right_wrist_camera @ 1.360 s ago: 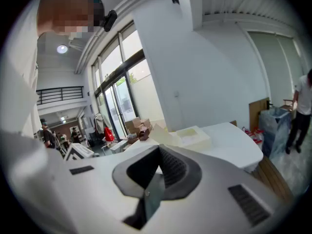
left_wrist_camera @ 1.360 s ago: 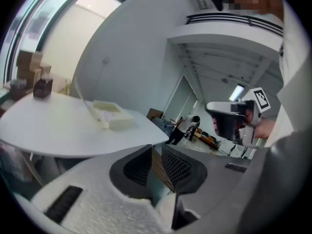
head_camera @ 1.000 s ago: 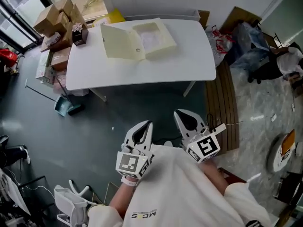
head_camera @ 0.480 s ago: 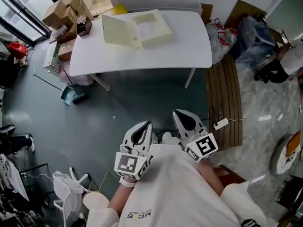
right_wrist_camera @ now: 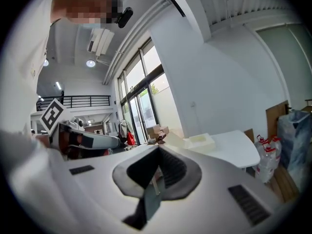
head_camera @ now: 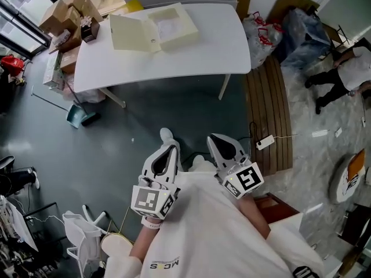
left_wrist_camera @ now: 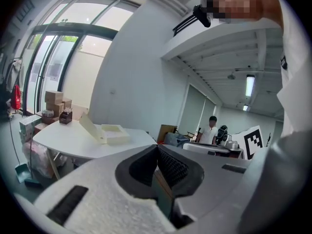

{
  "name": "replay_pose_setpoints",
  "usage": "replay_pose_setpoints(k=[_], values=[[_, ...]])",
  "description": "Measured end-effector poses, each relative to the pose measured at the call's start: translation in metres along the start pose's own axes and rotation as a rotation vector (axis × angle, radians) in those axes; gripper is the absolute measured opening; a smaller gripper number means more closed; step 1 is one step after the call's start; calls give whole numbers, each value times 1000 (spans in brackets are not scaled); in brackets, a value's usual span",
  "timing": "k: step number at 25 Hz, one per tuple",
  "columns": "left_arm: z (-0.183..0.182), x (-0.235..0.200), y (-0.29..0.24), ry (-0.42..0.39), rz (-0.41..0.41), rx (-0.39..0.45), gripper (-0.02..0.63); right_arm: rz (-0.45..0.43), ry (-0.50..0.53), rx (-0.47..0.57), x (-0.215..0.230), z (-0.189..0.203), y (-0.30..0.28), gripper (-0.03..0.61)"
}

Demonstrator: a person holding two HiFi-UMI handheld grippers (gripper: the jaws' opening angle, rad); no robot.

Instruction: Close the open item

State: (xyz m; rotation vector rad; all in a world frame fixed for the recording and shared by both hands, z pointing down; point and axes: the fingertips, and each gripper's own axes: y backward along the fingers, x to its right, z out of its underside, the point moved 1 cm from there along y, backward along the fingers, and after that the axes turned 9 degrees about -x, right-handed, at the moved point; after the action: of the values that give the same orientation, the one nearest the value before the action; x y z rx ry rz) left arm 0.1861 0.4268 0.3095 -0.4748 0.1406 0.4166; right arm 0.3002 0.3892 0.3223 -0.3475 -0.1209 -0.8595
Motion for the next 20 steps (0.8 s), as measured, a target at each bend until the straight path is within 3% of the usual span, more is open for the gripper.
replay_pose_setpoints(k=[7,15,20], values=[[-34,-48,-36,-6,-3,51,26,-11,32,8,17,-26,-62,14],[-103,-172,-111,17,24,39,26,-28,84,8,50,-88,-202,14],[-146,-238,-160,-3,97,-3,26,48,84,31,78,-132,-283,14]])
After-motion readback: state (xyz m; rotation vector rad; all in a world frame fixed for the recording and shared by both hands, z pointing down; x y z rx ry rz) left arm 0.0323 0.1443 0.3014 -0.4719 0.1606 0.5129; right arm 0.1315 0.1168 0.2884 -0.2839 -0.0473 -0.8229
